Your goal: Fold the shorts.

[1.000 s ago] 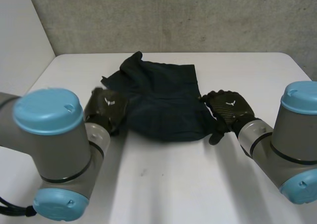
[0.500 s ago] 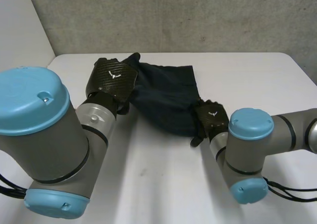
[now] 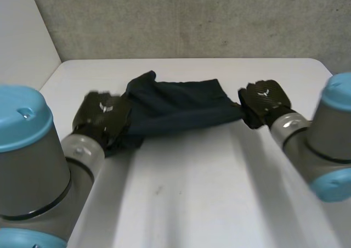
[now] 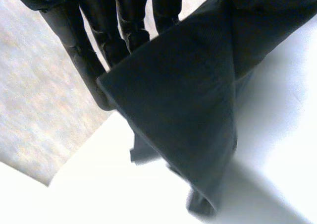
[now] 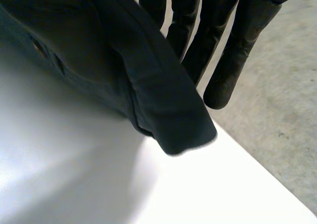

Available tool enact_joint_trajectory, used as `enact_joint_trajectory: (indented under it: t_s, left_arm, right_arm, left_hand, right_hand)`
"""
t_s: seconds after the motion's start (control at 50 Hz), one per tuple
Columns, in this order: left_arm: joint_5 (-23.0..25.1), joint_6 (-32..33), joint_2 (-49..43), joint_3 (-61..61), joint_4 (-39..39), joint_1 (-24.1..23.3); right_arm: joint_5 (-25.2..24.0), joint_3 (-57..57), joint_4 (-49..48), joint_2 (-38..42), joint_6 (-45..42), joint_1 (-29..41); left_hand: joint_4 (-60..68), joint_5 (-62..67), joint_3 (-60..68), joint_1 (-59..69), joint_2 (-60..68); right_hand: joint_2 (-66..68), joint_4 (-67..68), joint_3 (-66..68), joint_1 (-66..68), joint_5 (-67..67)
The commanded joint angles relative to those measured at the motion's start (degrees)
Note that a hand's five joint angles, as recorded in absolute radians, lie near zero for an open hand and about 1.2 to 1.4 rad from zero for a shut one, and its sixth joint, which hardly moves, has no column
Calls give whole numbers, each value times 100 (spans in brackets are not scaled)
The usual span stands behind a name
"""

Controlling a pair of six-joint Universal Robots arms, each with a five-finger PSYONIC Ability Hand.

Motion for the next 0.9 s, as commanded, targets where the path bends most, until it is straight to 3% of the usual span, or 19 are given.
enact_joint_trajectory:
  t_s: [0.02, 0.14, 0.22, 0.34, 0.52, 0.66, 0.76, 0.9]
  left_arm:
    - [39, -7, -45, -705, -597, 110]
    - [74, 2, 78, -1056, -1098, 13]
    - [215, 10, 297, -1144, -1468, -171]
    - [242, 72, 193, -1066, -1346, -189]
    - [250, 72, -598, -513, -590, 136]
    - [250, 475, -1573, 585, 385, 198]
    - [268, 1126, -2119, 2017, 1404, 443]
    - [452, 1434, -2093, 3635, 3820, 971]
  right_arm:
    - [-376, 430, 2690, -752, -2073, -316]
    - [-411, 1344, 3966, -1376, -2960, -290]
    - [-437, 1582, 4117, -1719, -3225, -272]
    - [-394, 1399, 3836, -1720, -3208, -264]
    - [-341, 1214, 2835, -974, -2743, -229]
    - [-34, 328, 2360, -209, -2584, -211]
    - [580, -1540, 1685, 309, -2575, -1]
    - [890, -3741, 366, 565, -2558, 105]
  left_hand:
    - [1105, 1554, 1153, 1321, 1125]
    - [1105, 1554, 1153, 1321, 1125]
    - [1105, 1554, 1153, 1321, 1125]
    - [1105, 1554, 1153, 1321, 1125]
    - [1105, 1554, 1153, 1321, 1125]
    - [1105, 1554, 1153, 1321, 1125]
    - [1105, 1554, 1153, 1321, 1125]
    - [1105, 1554, 1153, 1321, 1125]
  right_hand:
    - [1246, 1175, 1244, 2470, 1409]
    - [1246, 1175, 1244, 2470, 1409]
    - [1246, 1175, 1244, 2470, 1409]
    - [1246, 1175, 1244, 2470, 1409]
    - [1246, 1175, 1244, 2470, 1409]
    - [1246, 1175, 1244, 2470, 1409]
    - [1246, 1175, 1244, 2470, 1409]
    - [1246, 1175, 1244, 2470, 1409]
